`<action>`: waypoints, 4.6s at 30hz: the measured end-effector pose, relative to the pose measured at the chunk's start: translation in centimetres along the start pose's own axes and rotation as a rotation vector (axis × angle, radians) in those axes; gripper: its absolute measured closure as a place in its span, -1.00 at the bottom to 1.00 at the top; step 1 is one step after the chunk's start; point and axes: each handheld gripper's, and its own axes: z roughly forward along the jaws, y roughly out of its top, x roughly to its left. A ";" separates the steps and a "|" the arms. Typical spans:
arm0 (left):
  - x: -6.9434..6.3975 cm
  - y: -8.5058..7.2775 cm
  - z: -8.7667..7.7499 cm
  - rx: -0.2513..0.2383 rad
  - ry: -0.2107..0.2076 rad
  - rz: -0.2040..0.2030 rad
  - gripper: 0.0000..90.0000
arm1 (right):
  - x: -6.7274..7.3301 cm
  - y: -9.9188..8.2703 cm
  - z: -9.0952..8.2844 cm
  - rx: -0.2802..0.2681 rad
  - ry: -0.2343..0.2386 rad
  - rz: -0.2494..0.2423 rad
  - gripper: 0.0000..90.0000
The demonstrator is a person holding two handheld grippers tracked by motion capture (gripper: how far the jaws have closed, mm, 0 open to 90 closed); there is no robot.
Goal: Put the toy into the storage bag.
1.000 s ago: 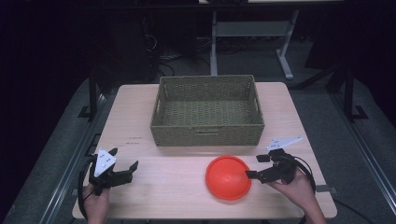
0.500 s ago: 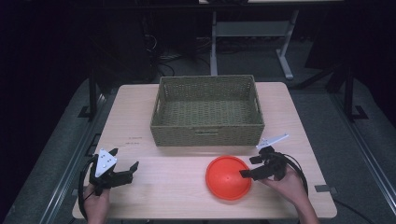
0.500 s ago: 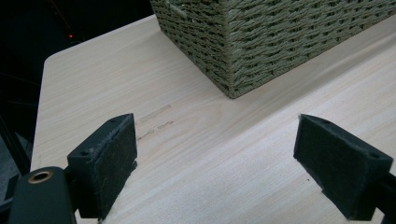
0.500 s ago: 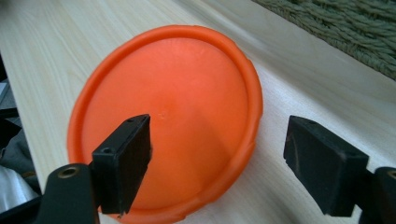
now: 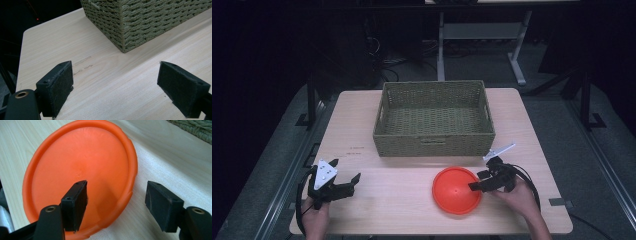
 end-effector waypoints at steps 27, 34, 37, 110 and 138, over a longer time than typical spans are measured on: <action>0.0 0.0 0.0 0.002 -0.003 0.004 -0.72 | -0.3 0.1 0.8 0.009 0.036 0.010 0.13; 0.0 0.0 0.0 0.004 -0.004 0.002 -0.72 | -0.3 0.1 0.8 0.012 0.032 0.011 0.20; -0.1 0.0 0.1 -0.003 -0.004 0.000 -0.72 | -0.2 0.1 0.8 0.017 0.020 0.007 0.26; 0.0 -0.1 0.0 0.002 0.006 -0.018 -0.72 | 1.6 2.1 -8.1 -0.171 0.109 0.030 0.82; 0.0 -0.1 -0.1 0.007 0.007 -0.009 -0.72 | 2.3 5.6 -10.8 -0.176 0.067 0.007 0.82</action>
